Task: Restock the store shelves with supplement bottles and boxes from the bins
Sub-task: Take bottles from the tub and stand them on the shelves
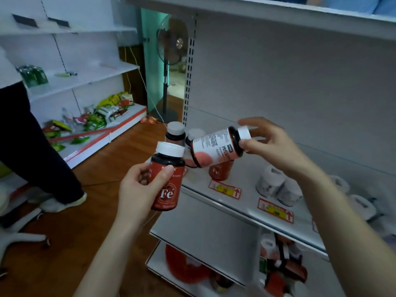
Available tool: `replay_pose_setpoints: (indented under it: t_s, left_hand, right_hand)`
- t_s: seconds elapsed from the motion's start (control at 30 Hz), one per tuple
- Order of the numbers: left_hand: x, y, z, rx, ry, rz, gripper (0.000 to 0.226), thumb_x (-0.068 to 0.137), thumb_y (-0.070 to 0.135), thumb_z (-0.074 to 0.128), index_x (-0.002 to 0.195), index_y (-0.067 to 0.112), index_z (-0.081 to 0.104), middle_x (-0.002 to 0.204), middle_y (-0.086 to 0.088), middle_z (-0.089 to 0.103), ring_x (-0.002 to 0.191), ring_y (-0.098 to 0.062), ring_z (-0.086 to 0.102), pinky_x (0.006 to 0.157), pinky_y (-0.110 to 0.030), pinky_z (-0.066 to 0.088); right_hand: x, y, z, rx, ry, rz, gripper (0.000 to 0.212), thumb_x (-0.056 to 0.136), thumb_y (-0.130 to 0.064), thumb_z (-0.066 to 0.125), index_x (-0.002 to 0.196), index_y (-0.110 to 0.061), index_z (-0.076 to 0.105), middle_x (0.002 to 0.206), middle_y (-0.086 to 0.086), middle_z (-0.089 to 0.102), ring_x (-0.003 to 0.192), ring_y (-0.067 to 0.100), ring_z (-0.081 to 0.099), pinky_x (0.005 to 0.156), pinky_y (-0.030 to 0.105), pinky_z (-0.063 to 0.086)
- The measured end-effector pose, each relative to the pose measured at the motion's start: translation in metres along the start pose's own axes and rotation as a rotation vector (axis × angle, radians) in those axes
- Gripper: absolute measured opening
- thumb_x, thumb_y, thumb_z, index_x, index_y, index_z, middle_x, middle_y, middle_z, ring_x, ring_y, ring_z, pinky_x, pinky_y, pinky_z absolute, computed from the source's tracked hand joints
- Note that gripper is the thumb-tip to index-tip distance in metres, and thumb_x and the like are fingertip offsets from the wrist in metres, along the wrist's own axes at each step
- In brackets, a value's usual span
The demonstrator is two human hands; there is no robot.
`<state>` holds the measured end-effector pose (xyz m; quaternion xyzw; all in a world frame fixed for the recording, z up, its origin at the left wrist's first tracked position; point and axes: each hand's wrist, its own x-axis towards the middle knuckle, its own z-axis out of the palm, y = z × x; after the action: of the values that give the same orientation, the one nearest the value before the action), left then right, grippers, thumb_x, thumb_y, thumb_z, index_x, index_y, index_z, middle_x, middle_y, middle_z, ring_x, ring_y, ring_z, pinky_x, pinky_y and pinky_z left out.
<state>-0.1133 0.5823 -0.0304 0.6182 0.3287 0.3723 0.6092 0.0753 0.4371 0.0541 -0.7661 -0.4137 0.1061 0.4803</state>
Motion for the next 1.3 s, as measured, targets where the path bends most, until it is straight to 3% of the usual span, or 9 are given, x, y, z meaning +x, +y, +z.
replay_pose_setpoints:
  t_s: [0.1, 0.27, 0.4, 0.6, 0.77, 0.87, 1.07, 1.2, 1.3]
  left_hand:
    - [0.021, -0.001, -0.008, -0.012, -0.014, -0.005, 0.041, 0.073, 0.029, 0.068, 0.109, 0.016, 0.055, 0.090, 0.012, 0.060, 0.078, -0.001, 0.059, 0.052, -0.006, 0.045]
    - [0.047, -0.004, -0.013, -0.028, -0.019, -0.018, 0.043, 0.071, 0.029, 0.069, 0.110, 0.014, 0.056, 0.093, 0.009, 0.061, 0.080, -0.003, 0.060, 0.054, -0.008, 0.046]
    - [0.064, -0.006, -0.017, -0.024, 0.016, -0.028, 0.042, 0.071, 0.031, 0.068, 0.108, 0.018, 0.054, 0.092, 0.012, 0.060, 0.080, -0.002, 0.059, 0.054, -0.009, 0.045]
    - [0.084, -0.010, -0.016, -0.027, 0.046, -0.053, 0.043, 0.067, 0.031, 0.068, 0.106, 0.019, 0.054, 0.092, 0.011, 0.060, 0.081, -0.003, 0.059, 0.060, -0.012, 0.043]
    - [0.097, -0.018, -0.011, -0.019, 0.058, -0.074, 0.035, 0.072, 0.025, 0.069, 0.103, 0.021, 0.053, 0.091, 0.012, 0.059, 0.079, -0.002, 0.058, 0.052, -0.007, 0.046]
    - [0.101, -0.023, -0.008, 0.000, 0.057, -0.084, 0.047, 0.064, 0.035, 0.068, 0.107, 0.021, 0.055, 0.096, 0.011, 0.060, 0.086, -0.004, 0.058, 0.063, -0.013, 0.043]
    - [0.106, -0.031, -0.006, -0.002, 0.073, -0.115, 0.046, 0.066, 0.031, 0.069, 0.108, 0.020, 0.054, 0.097, 0.011, 0.060, 0.087, -0.004, 0.058, 0.065, -0.015, 0.042]
    - [0.107, -0.034, -0.005, 0.012, 0.071, -0.133, 0.040, 0.072, 0.027, 0.069, 0.107, 0.020, 0.052, 0.095, 0.013, 0.058, 0.084, -0.003, 0.056, 0.064, -0.013, 0.041]
    - [0.107, -0.036, -0.005, -0.008, 0.061, -0.154, 0.050, 0.065, 0.034, 0.069, 0.110, 0.020, 0.053, 0.099, 0.009, 0.060, 0.089, -0.006, 0.057, 0.066, -0.017, 0.044]
  right_hand:
    - [0.025, 0.002, 0.014, 0.031, 0.105, 0.015, 0.037, 0.079, -0.012, 0.064, 0.099, -0.042, 0.057, 0.104, -0.003, 0.063, 0.096, 0.017, 0.063, 0.086, 0.037, 0.054]
    - [0.073, 0.007, 0.030, 0.017, 0.256, -0.002, 0.038, 0.082, -0.014, 0.066, 0.114, -0.029, 0.053, 0.119, 0.001, 0.055, 0.108, 0.019, 0.057, 0.088, 0.033, 0.051]
    - [0.121, 0.010, 0.040, -0.090, 0.268, -0.059, 0.046, 0.081, -0.013, 0.065, 0.125, -0.018, 0.051, 0.119, -0.005, 0.050, 0.113, 0.015, 0.052, 0.090, 0.031, 0.048]
    - [0.193, 0.023, 0.058, -0.391, 0.024, -0.021, 0.057, 0.082, -0.017, 0.065, 0.133, -0.014, 0.041, 0.136, 0.007, 0.045, 0.121, 0.021, 0.045, 0.082, 0.024, 0.034]
    - [0.221, 0.039, 0.077, -0.586, -0.290, -0.032, 0.058, 0.083, -0.019, 0.065, 0.135, -0.013, 0.041, 0.139, 0.008, 0.043, 0.124, 0.024, 0.043, 0.089, 0.027, 0.035]
    - [0.232, 0.050, 0.086, -0.642, -0.429, -0.035, 0.057, 0.083, -0.022, 0.066, 0.134, -0.015, 0.042, 0.141, 0.006, 0.041, 0.126, 0.023, 0.041, 0.095, 0.029, 0.035]
    - [0.244, 0.063, 0.100, -0.662, -0.509, -0.043, 0.058, 0.079, -0.025, 0.069, 0.131, -0.018, 0.044, 0.136, 0.004, 0.045, 0.122, 0.021, 0.043, 0.093, 0.029, 0.037]
    - [0.247, 0.069, 0.106, -0.670, -0.533, -0.048, 0.058, 0.079, -0.031, 0.069, 0.131, -0.021, 0.045, 0.132, 0.003, 0.045, 0.121, 0.022, 0.044, 0.099, 0.036, 0.040]
    - [0.247, 0.068, 0.109, -0.668, -0.528, -0.061, 0.057, 0.080, -0.033, 0.068, 0.131, -0.021, 0.046, 0.134, 0.004, 0.045, 0.122, 0.022, 0.043, 0.101, 0.037, 0.038]
